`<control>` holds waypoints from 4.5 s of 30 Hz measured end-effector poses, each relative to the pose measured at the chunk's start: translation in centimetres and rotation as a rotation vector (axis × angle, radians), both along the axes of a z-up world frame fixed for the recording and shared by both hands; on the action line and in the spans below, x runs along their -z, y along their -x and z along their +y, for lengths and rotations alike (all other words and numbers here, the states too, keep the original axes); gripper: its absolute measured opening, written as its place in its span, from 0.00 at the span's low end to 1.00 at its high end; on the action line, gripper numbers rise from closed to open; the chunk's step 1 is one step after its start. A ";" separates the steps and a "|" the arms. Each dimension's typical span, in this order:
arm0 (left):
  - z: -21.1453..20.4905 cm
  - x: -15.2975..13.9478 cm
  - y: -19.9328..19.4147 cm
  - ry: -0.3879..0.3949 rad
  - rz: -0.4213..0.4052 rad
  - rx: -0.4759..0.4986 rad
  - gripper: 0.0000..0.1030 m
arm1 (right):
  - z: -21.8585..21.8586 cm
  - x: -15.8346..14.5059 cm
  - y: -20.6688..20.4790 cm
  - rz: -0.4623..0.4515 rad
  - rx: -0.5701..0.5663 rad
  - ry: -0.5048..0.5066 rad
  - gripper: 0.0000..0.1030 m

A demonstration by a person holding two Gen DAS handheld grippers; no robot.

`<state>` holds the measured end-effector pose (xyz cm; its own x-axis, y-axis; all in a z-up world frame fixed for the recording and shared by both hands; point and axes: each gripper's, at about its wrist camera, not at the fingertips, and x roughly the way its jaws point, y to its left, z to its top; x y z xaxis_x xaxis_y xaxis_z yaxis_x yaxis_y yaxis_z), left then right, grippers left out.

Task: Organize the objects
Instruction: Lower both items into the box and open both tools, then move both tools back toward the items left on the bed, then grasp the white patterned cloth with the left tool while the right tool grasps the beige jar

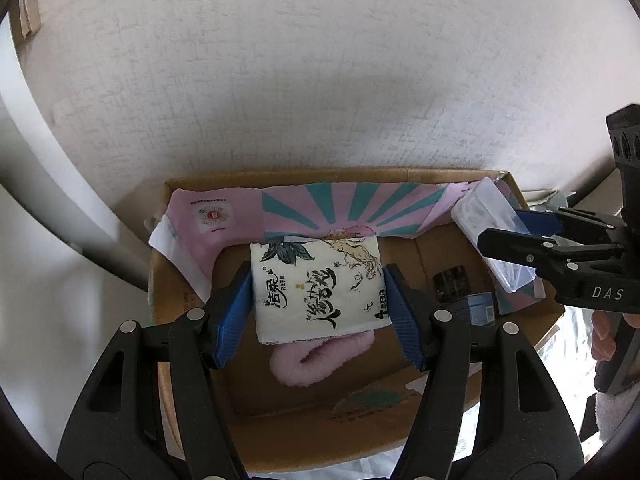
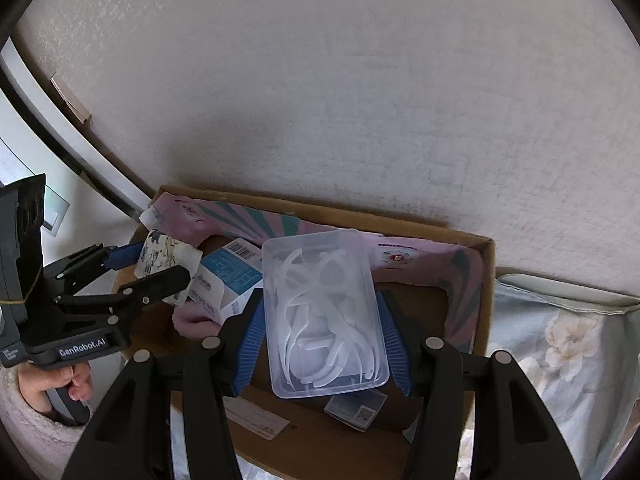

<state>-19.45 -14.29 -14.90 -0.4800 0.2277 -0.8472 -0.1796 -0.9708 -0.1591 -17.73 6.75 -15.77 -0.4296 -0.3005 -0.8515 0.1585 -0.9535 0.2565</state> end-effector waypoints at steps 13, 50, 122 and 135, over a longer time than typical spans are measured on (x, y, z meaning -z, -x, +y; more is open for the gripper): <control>0.5 -1.7 -2.0 0.020 0.031 -0.016 1.00 | 1.7 -0.3 -0.3 -0.025 0.046 0.065 0.76; 11.7 -9.6 -13.6 -0.006 0.137 -0.037 1.00 | 12.9 -11.1 -10.8 0.151 0.040 -0.017 0.76; 29.2 10.3 -20.6 -0.154 0.084 -0.176 0.22 | 9.7 7.3 -9.0 0.030 -0.846 -0.051 0.33; 31.8 12.2 -22.2 -0.052 0.107 0.106 1.00 | 13.2 5.2 -8.5 0.027 -0.711 -0.046 0.33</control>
<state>2.75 17.48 -27.08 -0.5378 0.3242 -0.7782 -0.2996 -0.9363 -0.1831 -9.24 19.98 -20.94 -0.1643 -0.4799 -0.8618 0.7520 -0.6263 0.2053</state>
